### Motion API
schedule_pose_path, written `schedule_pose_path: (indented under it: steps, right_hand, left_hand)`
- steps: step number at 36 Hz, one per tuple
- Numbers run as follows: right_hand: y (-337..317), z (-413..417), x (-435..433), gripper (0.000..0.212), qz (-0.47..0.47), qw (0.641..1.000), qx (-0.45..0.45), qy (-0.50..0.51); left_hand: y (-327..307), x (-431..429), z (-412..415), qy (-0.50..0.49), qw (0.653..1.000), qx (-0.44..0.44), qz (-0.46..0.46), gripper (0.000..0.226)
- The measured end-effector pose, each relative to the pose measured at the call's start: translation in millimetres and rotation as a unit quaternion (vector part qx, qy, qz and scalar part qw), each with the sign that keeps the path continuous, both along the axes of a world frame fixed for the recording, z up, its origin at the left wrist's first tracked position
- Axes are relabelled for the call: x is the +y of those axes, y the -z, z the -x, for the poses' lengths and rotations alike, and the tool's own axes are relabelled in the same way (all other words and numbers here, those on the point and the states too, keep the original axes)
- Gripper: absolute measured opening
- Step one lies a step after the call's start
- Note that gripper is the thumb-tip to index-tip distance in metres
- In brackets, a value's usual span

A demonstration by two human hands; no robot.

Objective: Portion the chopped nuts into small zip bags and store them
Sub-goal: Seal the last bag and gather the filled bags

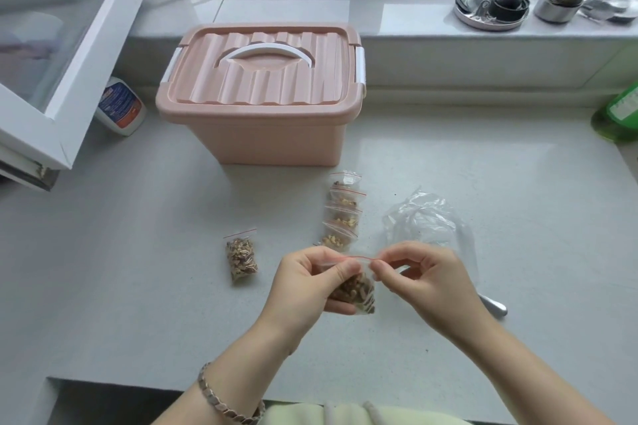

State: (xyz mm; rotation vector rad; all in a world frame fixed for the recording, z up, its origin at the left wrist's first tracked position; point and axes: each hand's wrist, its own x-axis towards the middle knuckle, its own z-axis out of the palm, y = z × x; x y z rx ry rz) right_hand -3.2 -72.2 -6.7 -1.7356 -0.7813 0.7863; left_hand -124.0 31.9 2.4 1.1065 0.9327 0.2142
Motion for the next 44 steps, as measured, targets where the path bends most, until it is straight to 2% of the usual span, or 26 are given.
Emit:
schedule_pose_path:
  steps: [6, 10, 17, 24, 28, 31, 32, 34, 36, 39, 44]
  right_hand:
    - [1, 1, -2, 0.015, 0.011, 0.999, 0.047, -0.002]
    - [0, 1, -2, 0.011, 0.037, 0.999, 0.021, -0.024]
    - [3, 2, -3, 0.019, 0.036, 0.999, -0.012, -0.033]
    - [2, 3, -4, 0.033, 0.03, 0.997, -0.05, -0.052]
    - [2, 0, -7, 0.031, 0.021, 0.995, -0.073, -0.064]
    - [1, -1, -8, 0.01, 0.007, 0.993, -0.086, -0.076]
    - [1, 0, -9, 0.004, 0.0, 0.993, -0.086, -0.077]
    - [2, 0, -10, 0.006, -0.014, 0.992, -0.097, -0.08]
    - [3, 1, -12, 0.007, -0.029, 0.99, -0.113, -0.084]
    - [2, 1, -14, 0.005, -0.05, 0.985, -0.14, -0.09]
    - [-3, -1, -18, 0.008, -0.075, 0.979, -0.17, -0.079]
  left_hand:
    - [0, -4, 3, 0.018, 1.0, 0.002, 0.0, 0.006]
    - [1, -4, 3, 0.025, 1.0, 0.001, -0.004, 0.007]
    - [0, -6, 2, 0.043, 0.999, -0.001, -0.015, 0.007]
    - [2, -3, 5, 0.103, 0.988, 0.012, -0.111, 0.018]
    - [3, 0, 4, 0.162, 0.967, 0.025, -0.193, 0.016]
    - [4, 3, 5, 0.206, 0.946, 0.022, -0.249, 0.012]
    - [5, 4, 5, 0.22, 0.935, 0.021, -0.279, 0.009]
    - [7, 5, 7, 0.244, 0.901, 0.017, -0.359, 0.005]
    - [9, 4, 9, 0.255, 0.873, 0.004, -0.416, 0.012]
    - [10, 4, 11, 0.25, 0.866, -0.012, -0.433, 0.019]
    - [9, 11, 19, 0.229, 0.866, -0.031, -0.443, 0.014]
